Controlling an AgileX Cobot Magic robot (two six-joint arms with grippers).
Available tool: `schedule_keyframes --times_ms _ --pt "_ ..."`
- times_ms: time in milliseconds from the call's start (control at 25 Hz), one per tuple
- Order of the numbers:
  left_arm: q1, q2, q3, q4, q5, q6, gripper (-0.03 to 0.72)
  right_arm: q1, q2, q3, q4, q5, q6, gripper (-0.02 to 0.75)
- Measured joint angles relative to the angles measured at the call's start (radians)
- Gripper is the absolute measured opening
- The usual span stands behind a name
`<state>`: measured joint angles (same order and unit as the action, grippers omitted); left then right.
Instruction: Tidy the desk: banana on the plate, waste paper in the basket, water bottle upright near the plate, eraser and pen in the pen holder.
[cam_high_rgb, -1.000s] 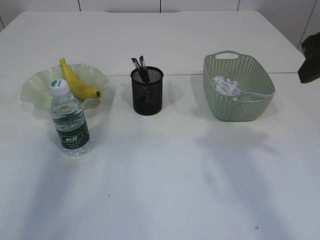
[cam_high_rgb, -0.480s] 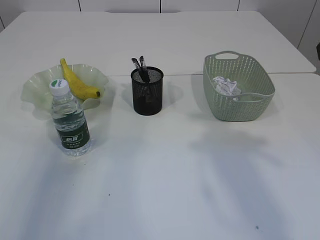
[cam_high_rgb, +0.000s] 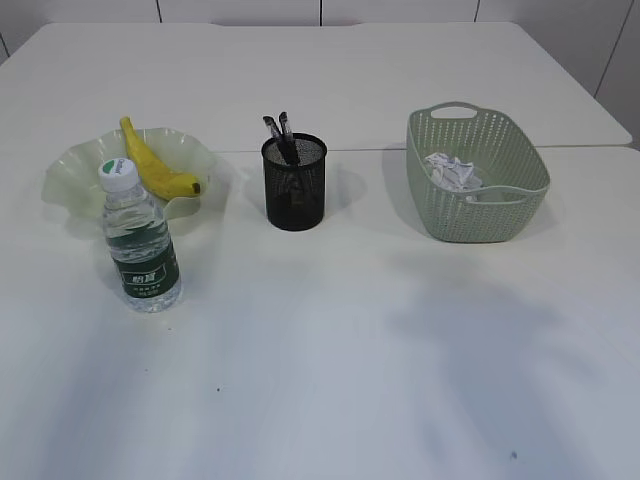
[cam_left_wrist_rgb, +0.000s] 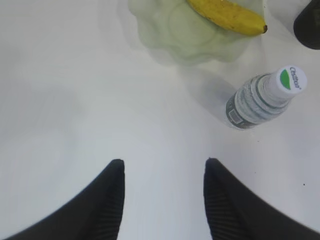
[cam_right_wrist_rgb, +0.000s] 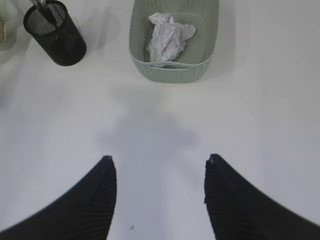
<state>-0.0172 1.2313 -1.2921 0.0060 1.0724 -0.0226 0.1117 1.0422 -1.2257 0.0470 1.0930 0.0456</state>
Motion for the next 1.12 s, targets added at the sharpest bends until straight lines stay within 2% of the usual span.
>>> schedule_keyframes --times_ms 440,880,1120 --pt "0.0 -0.411 0.259 -0.017 0.022 -0.012 0.36 0.0 -0.249 0.04 -0.121 0.162 0.065 0.424" --pt "0.0 -0.81 0.448 -0.017 0.129 -0.032 0.36 0.0 -0.488 0.044 -0.13 0.179 0.068 0.424" --pt "0.0 -1.013 0.499 -0.012 0.174 -0.034 0.36 0.0 -0.614 0.05 -0.124 0.185 0.068 0.424"
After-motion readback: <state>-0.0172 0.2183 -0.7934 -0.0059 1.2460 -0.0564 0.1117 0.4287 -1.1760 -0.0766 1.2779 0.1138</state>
